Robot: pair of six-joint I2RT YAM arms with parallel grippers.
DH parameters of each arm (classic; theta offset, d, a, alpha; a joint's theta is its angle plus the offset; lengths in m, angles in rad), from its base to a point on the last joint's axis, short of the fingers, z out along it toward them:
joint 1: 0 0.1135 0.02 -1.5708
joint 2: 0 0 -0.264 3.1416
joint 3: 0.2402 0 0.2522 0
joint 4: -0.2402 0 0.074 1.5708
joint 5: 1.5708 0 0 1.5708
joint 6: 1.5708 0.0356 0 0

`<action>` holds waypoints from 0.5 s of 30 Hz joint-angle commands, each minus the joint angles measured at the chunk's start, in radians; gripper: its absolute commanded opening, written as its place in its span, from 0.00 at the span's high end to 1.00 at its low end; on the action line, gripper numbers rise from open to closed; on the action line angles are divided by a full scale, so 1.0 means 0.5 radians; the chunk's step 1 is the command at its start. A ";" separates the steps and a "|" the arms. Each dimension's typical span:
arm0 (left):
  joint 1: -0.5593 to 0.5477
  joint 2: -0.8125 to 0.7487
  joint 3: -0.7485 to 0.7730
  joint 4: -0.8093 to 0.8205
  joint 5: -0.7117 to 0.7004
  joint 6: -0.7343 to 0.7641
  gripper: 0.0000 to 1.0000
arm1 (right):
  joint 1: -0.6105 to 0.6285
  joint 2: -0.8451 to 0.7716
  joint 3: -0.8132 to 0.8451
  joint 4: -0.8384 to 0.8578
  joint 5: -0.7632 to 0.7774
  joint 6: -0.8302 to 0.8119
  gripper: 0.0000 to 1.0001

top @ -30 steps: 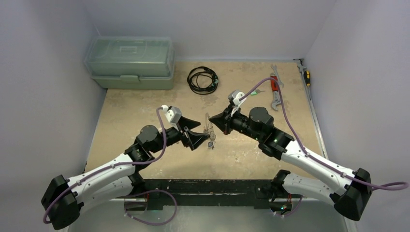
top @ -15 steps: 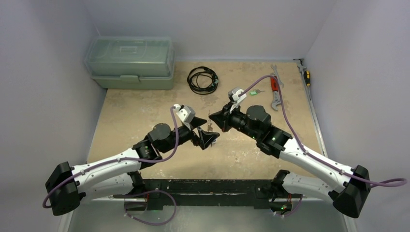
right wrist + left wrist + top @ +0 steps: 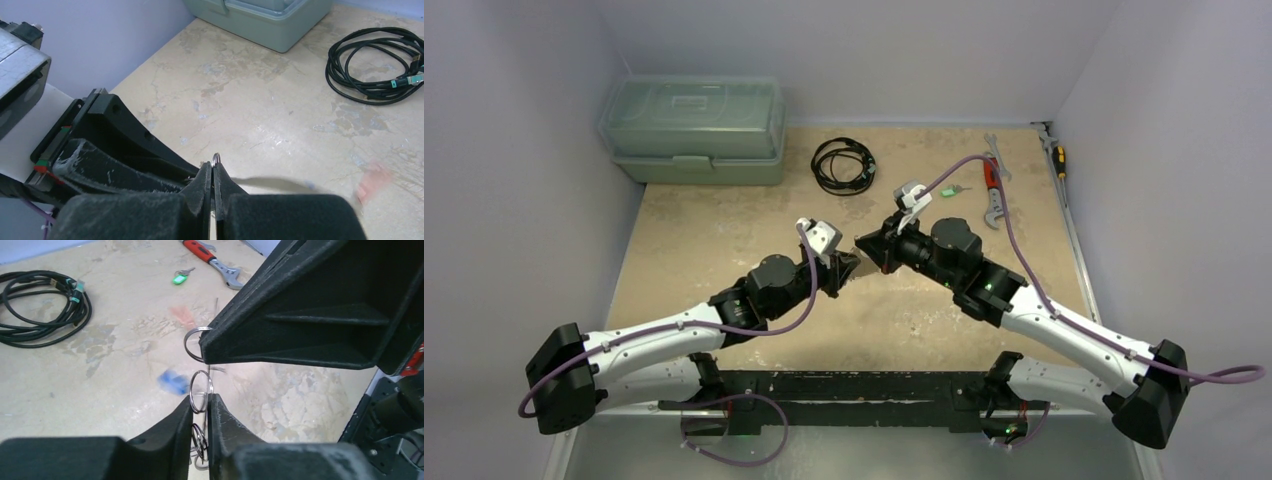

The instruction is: Put the keys on the keyring

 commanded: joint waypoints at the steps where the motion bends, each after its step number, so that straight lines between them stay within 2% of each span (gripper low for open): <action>1: -0.013 -0.051 0.058 0.021 -0.036 0.110 0.92 | 0.014 -0.058 0.122 0.004 0.018 -0.009 1.00; 4: -0.014 -0.077 0.050 0.002 -0.037 0.132 1.00 | 0.014 -0.065 0.143 -0.043 0.076 -0.023 1.00; 15: -0.020 -0.061 0.062 -0.019 -0.030 0.210 1.00 | 0.014 -0.051 0.256 -0.391 0.149 -0.032 1.00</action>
